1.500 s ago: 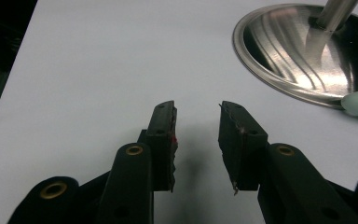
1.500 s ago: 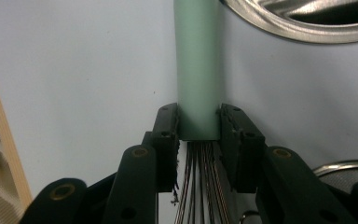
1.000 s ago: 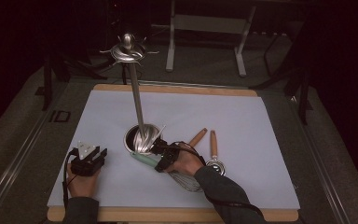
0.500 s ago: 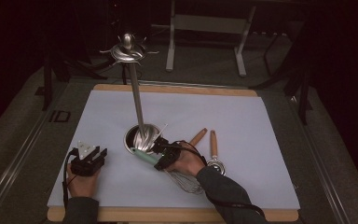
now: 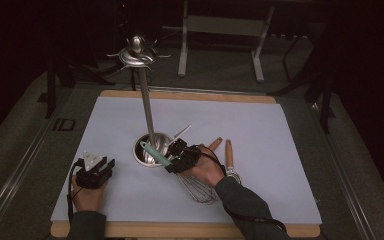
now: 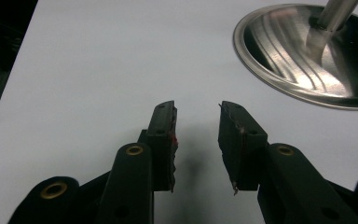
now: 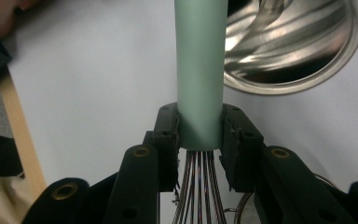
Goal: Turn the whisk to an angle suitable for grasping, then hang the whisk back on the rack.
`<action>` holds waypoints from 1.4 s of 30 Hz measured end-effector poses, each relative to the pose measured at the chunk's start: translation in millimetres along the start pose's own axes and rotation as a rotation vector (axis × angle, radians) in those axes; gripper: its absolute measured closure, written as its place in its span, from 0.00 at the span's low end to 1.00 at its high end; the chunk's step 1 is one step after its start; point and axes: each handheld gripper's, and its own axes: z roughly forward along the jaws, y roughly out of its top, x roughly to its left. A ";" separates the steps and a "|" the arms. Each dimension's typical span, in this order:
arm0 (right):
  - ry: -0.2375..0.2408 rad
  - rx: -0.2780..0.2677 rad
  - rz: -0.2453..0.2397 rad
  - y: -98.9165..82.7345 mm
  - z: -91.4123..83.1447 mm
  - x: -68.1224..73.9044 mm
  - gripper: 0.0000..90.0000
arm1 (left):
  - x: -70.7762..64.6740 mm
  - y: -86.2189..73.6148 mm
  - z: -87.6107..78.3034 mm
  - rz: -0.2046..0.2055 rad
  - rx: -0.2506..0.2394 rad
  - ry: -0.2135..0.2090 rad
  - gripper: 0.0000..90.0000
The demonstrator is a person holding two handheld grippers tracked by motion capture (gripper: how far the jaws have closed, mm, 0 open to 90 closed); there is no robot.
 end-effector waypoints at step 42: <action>-0.015 -0.325 -0.081 4.5 -84.4 2.6 0.77 | -0.6 0.0 -0.3 0.005 -0.001 0.003 0.74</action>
